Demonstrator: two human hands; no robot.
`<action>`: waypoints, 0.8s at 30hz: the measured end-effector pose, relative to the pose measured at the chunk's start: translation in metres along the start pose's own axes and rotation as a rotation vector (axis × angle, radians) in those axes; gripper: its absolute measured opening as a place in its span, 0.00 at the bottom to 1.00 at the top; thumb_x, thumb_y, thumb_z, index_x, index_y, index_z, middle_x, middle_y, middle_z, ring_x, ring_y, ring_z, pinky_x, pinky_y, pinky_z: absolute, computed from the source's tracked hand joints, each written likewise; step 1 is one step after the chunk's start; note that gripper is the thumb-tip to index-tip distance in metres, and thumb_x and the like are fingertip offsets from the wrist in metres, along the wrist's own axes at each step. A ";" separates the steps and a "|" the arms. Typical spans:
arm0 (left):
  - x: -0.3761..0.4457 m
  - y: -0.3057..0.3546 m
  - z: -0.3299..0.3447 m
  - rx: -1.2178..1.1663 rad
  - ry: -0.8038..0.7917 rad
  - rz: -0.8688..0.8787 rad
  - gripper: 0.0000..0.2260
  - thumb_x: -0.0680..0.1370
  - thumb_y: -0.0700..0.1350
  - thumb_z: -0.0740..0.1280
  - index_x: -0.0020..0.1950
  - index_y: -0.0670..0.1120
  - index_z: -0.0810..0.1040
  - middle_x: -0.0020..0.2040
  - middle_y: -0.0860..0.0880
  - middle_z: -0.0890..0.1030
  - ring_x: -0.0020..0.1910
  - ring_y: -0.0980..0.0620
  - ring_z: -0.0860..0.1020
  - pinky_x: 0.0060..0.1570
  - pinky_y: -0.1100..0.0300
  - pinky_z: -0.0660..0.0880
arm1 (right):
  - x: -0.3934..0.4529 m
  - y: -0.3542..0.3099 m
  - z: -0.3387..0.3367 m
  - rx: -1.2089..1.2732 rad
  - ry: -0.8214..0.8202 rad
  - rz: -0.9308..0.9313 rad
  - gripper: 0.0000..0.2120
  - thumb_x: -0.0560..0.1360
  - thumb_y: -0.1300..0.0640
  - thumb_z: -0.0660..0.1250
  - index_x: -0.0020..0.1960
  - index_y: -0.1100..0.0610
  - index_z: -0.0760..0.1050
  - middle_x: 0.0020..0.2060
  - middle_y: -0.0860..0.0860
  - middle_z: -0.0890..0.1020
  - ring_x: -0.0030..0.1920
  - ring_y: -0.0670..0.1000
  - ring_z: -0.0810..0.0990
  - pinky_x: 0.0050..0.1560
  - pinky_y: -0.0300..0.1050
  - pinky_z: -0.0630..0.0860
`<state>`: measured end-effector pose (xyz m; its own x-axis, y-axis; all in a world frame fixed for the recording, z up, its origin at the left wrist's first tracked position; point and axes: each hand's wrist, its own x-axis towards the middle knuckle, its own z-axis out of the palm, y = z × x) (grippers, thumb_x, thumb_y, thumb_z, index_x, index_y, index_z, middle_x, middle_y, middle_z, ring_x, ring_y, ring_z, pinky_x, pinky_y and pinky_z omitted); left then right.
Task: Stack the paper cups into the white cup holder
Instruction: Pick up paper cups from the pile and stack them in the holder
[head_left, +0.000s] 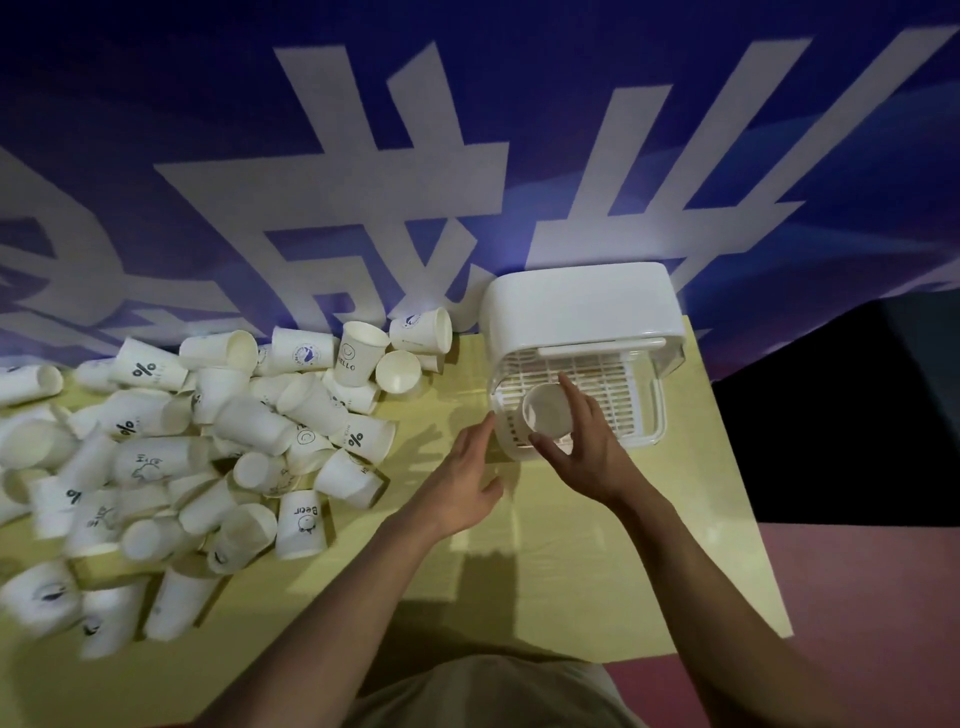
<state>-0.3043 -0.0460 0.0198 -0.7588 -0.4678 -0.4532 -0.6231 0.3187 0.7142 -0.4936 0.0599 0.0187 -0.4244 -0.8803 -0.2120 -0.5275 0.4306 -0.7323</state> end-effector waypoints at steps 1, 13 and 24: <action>0.002 0.000 -0.001 0.008 -0.002 0.007 0.38 0.82 0.49 0.65 0.83 0.53 0.43 0.79 0.51 0.57 0.71 0.51 0.69 0.69 0.57 0.69 | -0.003 0.006 -0.001 0.028 0.012 0.032 0.43 0.77 0.41 0.70 0.83 0.51 0.50 0.77 0.55 0.64 0.75 0.53 0.66 0.72 0.52 0.69; 0.042 0.014 0.004 0.010 -0.112 -0.013 0.42 0.80 0.49 0.67 0.82 0.58 0.38 0.83 0.51 0.54 0.80 0.50 0.59 0.77 0.50 0.62 | -0.002 0.018 0.003 0.263 -0.028 0.115 0.33 0.80 0.46 0.69 0.79 0.49 0.59 0.72 0.46 0.72 0.69 0.45 0.73 0.69 0.52 0.75; 0.068 0.026 0.005 -0.025 -0.089 0.009 0.43 0.80 0.47 0.67 0.82 0.56 0.37 0.71 0.48 0.73 0.66 0.46 0.76 0.55 0.58 0.74 | 0.013 0.019 0.000 0.476 0.007 0.128 0.29 0.80 0.52 0.68 0.74 0.38 0.59 0.72 0.47 0.70 0.71 0.49 0.73 0.66 0.42 0.76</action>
<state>-0.3736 -0.0650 0.0049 -0.7788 -0.3896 -0.4916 -0.6122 0.3014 0.7310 -0.5096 0.0568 0.0017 -0.4700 -0.8241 -0.3162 -0.0763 0.3948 -0.9156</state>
